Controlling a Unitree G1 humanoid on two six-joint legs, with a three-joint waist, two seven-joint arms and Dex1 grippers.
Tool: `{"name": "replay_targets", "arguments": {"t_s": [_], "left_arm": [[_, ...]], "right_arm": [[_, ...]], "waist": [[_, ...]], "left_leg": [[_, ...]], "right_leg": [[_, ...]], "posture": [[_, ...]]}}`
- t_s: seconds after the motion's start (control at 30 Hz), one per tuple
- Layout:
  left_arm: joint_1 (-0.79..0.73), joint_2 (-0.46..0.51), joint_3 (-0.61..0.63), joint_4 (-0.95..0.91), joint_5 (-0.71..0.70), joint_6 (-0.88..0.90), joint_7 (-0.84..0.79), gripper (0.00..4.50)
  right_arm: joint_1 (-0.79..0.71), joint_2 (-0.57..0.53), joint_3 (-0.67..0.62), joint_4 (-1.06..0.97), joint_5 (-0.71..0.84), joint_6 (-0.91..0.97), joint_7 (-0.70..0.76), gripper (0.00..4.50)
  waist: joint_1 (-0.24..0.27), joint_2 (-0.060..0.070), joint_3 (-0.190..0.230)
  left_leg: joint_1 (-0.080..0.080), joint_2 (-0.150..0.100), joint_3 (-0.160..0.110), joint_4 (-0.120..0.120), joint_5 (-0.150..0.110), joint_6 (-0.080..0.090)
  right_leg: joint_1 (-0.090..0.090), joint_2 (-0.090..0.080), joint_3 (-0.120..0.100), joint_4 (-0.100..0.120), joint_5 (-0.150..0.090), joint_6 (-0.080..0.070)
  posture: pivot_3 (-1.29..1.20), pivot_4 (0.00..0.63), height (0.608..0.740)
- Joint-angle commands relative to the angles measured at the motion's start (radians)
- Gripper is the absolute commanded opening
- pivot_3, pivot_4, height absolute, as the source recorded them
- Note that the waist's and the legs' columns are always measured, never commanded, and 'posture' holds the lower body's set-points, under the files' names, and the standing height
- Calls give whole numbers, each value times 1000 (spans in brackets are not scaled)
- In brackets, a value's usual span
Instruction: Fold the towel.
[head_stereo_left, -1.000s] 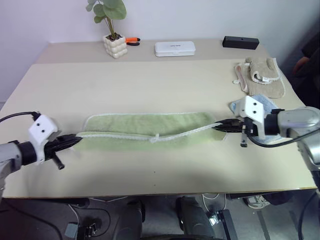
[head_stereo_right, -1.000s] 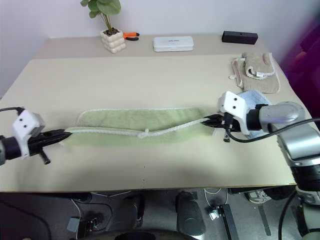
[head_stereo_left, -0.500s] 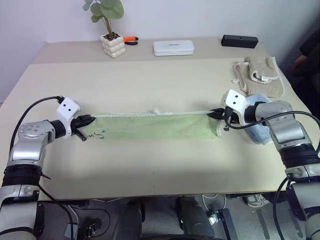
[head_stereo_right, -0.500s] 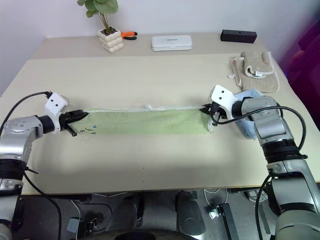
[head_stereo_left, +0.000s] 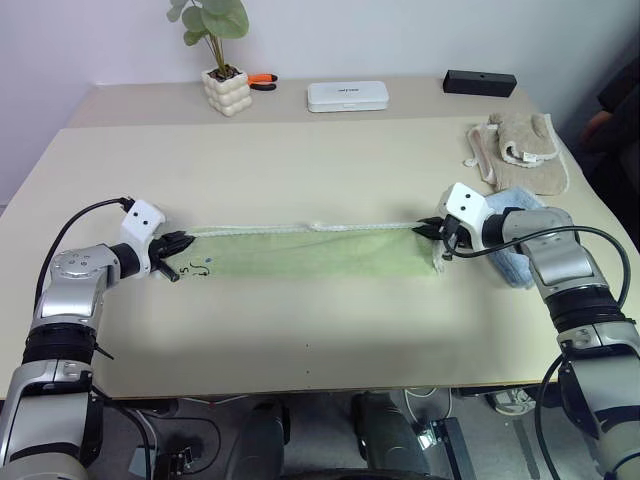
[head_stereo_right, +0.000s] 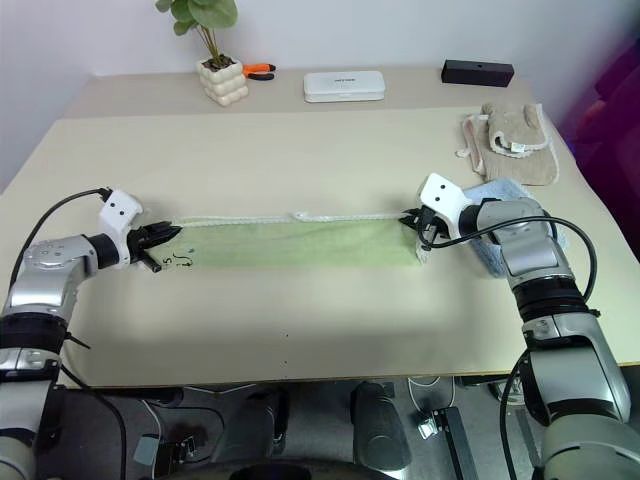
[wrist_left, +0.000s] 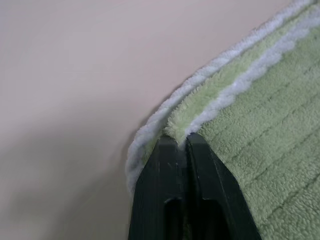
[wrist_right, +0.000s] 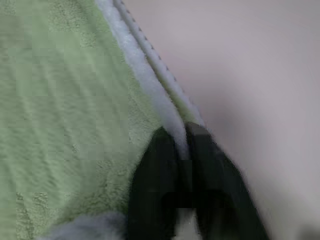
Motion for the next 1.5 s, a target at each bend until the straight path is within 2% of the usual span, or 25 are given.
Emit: {"name": "replay_targets", "arguments": {"t_s": [0.03,0.07,0.1,0.23,0.33,0.4,0.5,0.57,0.7,0.87,0.97,1.1,1.23,1.33,1.5], "left_arm": [[33,16,54,-36,-10,6,51,2332],[50,20,74,-56,-19,11,65,2872],[68,22,98,-81,-36,22,76,3289],[150,4,205,-231,-134,97,106,3289],[210,-20,277,-372,-201,140,145,3289],[246,-34,283,-474,-213,152,165,3361],[292,-54,209,-616,-192,159,165,3361],[312,-67,161,-689,-187,167,155,3361],[320,-161,-94,-907,-194,206,110,3361],[302,-239,-236,-979,-184,227,108,3361],[292,-272,-292,-983,-179,226,99,3361],[290,-273,-288,-982,-181,228,100,3361],[290,-264,-271,-969,-177,218,101,3361],[296,-258,-262,-972,-174,218,109,3361],[317,-254,-264,-989,-173,217,120,3361]], "right_arm": [[-8,-30,-65,-65,6,-6,-47,2327],[6,-46,-82,-87,8,-4,-58,2871],[25,-64,-100,-120,10,4,-67,2889],[147,-117,-188,-309,79,113,-66,2889],[278,-118,-306,-519,240,333,-56,2889],[372,-93,-390,-665,375,515,-83,3441],[511,-39,-459,-838,492,683,-157,4454],[555,-2,-490,-899,541,764,-220,4454],[662,166,-585,-1017,692,1012,-429,4454],[676,308,-644,-1084,796,1195,-622,4454],[595,491,-702,-1044,804,1258,-821,4454],[453,648,-812,-956,801,1292,-1008,4454],[360,706,-878,-866,780,1266,-1129,4454],[320,715,-895,-831,783,1236,-1174,3663],[311,694,-895,-842,830,1229,-1195,1231]], "waist": [[0,0,0],[1,0,0],[2,0,0],[5,0,0],[8,0,0],[9,-1,0],[10,-1,-1],[11,-2,-2],[20,-3,-3],[24,-3,-3],[23,-3,-4],[14,-3,-5],[9,-2,-5],[10,-2,-6],[4,-2,-6]], "left_leg": [[0,0,0,0,0,0],[0,0,0,0,0,0],[0,0,0,0,0,0],[-1,0,0,-1,0,0],[-1,0,-1,0,0,0],[0,0,-2,1,0,0],[1,0,-2,1,0,0],[1,0,-2,1,0,0],[1,0,-1,1,0,0],[1,0,-1,1,0,0],[2,2,-1,1,0,0],[2,3,-1,1,0,0],[2,3,-1,1,0,0],[2,3,-1,1,0,0],[2,3,-1,0,0,0]], "right_leg": [[0,0,0,0,0,0],[0,0,0,0,0,0],[0,0,0,0,0,0],[0,-1,0,-1,0,0],[1,-1,0,-1,0,0],[1,-1,0,0,0,0],[3,-1,0,0,0,0],[4,-1,0,-1,0,0],[5,0,0,-2,0,0],[4,1,1,-2,0,0],[4,4,2,-2,0,0],[3,5,3,-2,0,-1],[3,5,3,-2,0,-1],[4,5,3,-2,0,-1],[3,5,3,-2,0,-1]], "posture": [[0,150,737],[0,150,737],[0,150,737],[0,150,737],[0,150,737],[0,150,737],[0,150,737],[0,150,737],[0,150,737],[0,150,737],[0,150,737],[0,150,737],[0,150,737],[0,150,737],[0,150,737]]}}
